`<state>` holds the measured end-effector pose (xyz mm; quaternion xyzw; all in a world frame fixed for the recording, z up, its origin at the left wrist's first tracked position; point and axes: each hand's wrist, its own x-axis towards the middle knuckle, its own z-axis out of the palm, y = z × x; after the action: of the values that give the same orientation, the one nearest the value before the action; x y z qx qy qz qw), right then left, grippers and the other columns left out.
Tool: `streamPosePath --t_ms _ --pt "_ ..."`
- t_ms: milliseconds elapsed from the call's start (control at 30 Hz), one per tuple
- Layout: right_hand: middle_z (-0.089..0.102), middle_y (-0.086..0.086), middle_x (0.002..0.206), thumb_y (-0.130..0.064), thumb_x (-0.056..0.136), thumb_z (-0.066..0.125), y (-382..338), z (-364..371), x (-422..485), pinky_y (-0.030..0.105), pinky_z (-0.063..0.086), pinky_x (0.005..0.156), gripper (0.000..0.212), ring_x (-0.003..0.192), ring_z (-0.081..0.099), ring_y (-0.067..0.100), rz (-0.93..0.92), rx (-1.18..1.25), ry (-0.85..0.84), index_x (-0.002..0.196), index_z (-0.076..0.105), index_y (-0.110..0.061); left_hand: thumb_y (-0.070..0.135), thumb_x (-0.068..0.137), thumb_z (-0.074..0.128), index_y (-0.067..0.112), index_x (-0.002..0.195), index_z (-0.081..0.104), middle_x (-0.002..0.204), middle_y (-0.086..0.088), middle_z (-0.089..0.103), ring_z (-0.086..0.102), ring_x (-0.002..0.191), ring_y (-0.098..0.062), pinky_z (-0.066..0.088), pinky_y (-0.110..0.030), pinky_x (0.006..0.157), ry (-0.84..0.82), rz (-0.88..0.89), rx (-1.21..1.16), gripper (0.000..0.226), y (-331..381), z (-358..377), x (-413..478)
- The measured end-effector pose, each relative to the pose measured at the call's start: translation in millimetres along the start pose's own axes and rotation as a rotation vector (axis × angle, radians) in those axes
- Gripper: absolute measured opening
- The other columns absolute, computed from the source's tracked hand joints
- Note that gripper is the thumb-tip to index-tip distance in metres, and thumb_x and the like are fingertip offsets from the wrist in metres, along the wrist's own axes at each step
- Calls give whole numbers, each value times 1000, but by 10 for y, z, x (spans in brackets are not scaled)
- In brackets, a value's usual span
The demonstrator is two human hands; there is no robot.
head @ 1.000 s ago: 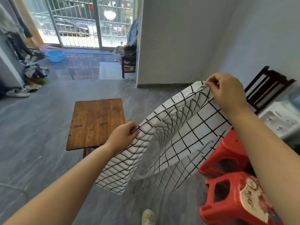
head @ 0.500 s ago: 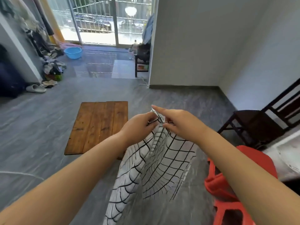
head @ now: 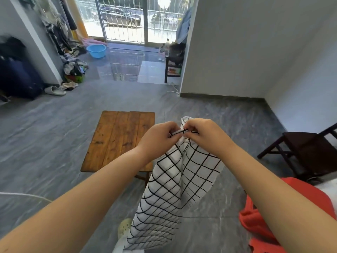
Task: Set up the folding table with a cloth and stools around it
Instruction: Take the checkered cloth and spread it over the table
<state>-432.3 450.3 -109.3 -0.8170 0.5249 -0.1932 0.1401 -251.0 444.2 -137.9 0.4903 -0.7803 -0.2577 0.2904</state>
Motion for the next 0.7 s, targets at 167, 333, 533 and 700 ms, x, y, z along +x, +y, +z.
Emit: streamPosePath --t_ms 167,333,533,700 --pt "66 -1 89 -15 86 66 -88 -58 494 28 47 74 9 83 60 13 12 -28 125 93 67 -11 36 88 62 20 90 63 65 12 53 46 58 -1 32 -20 57 -10 29 -70 16 -303 -311 301" --pt "67 1 90 -15 86 66 -170 -277 1093 29 49 73 7 82 61 16 38 -136 237 92 68 -12 42 87 62 23 78 55 57 14 43 39 50 -2 31 -19 54 -113 70 -99 22 -716 -750 676" --pt "69 7 95 -13 87 64 -228 -475 1621 36 53 79 11 86 64 22 117 -151 397 97 68 -11 35 86 66 14 89 60 69 8 57 53 63 -9 47 -25 67 -204 123 -335 22 -1106 -1050 1120" --pt "68 7 97 -16 88 63 -294 -591 1888 40 53 81 13 87 64 21 138 -232 503 99 68 -11 50 80 61 27 89 60 83 5 65 62 80 -16 52 -45 82 -192 184 -278 25 -1345 -1118 1503"
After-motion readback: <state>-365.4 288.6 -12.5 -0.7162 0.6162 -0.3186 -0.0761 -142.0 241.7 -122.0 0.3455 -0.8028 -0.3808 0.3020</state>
